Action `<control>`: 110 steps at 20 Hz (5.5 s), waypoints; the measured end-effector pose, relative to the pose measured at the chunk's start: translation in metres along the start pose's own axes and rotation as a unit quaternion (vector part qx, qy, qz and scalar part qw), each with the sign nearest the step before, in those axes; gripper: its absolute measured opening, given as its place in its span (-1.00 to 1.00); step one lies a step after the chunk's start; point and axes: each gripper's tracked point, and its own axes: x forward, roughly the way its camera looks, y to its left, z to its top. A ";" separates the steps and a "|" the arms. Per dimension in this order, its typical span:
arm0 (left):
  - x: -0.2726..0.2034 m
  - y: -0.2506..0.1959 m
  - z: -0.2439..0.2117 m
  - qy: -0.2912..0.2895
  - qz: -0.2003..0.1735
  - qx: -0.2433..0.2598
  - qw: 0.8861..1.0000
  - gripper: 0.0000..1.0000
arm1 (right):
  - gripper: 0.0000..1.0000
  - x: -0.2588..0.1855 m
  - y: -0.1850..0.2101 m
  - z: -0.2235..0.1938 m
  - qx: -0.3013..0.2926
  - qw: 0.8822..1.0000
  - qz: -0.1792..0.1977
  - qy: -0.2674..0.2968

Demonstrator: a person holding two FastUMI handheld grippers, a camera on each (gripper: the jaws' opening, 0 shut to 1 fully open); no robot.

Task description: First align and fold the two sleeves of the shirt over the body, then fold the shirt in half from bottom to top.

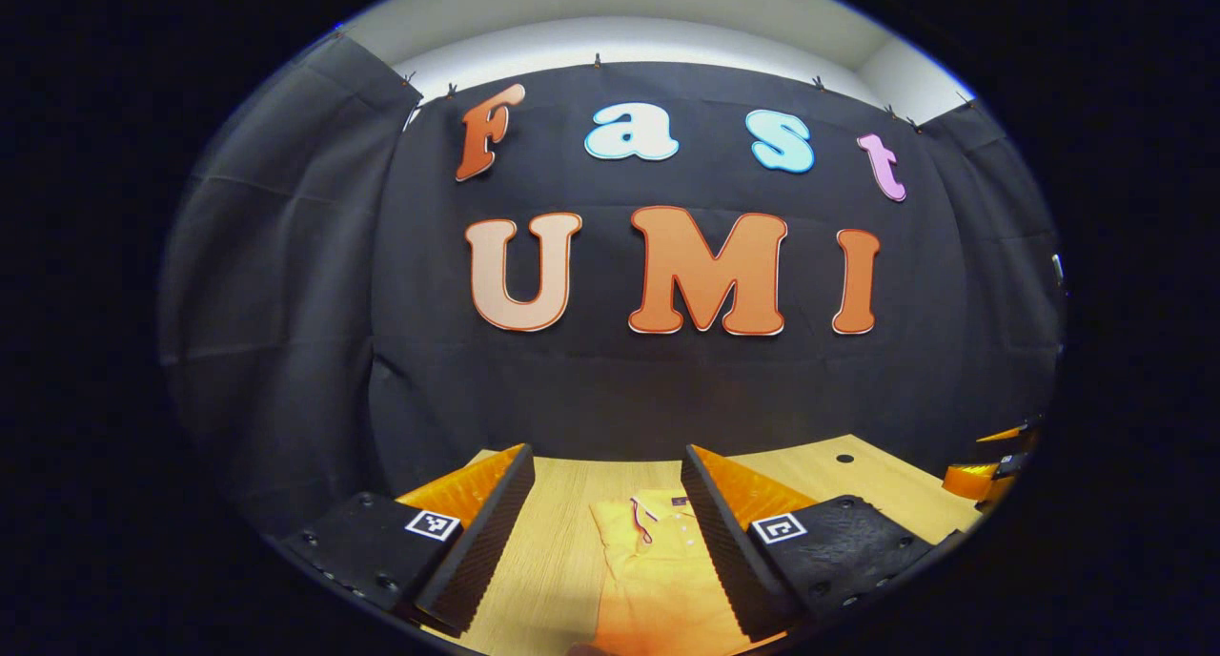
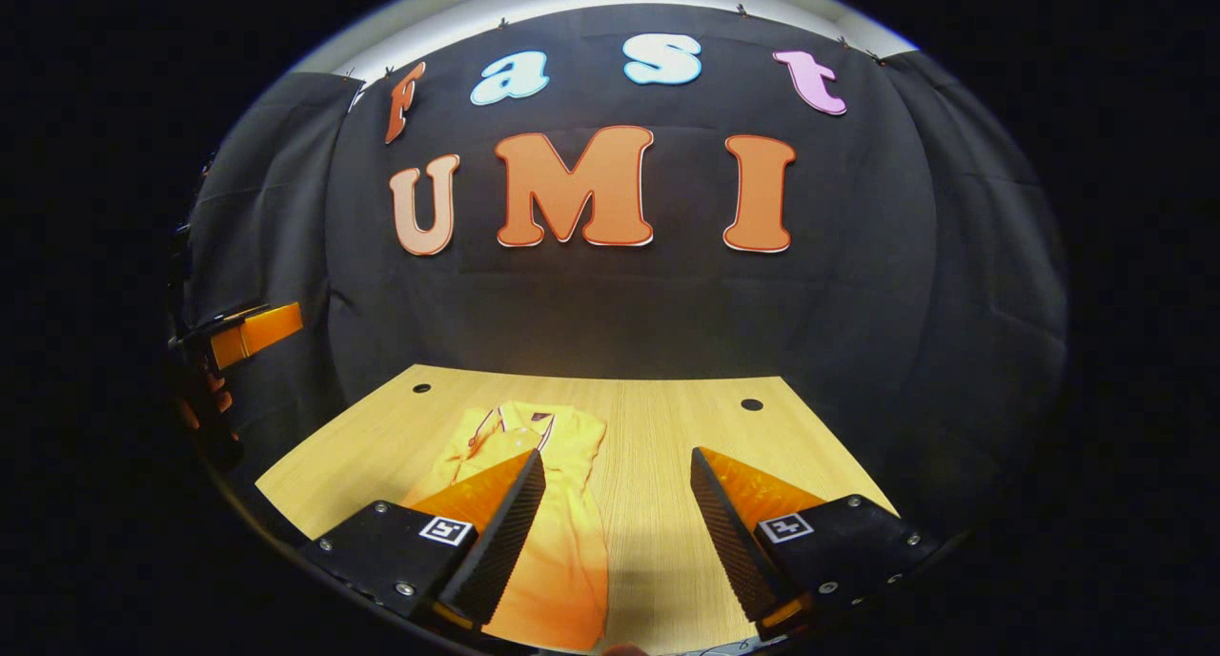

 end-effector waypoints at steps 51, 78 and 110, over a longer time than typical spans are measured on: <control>-0.096 -0.012 -0.367 0.547 -0.097 0.007 0.831 -0.84 | -0.83 -0.027 0.060 -0.289 0.135 0.893 0.062 0.424; 0.143 -0.019 -0.237 0.426 -0.161 -0.062 0.888 -0.91 | -0.92 0.163 0.100 -0.119 0.148 0.933 0.110 0.309; 0.160 0.008 -0.227 0.409 -0.147 -0.076 0.897 -0.94 | -0.72 0.175 0.066 -0.132 0.226 0.924 0.043 0.305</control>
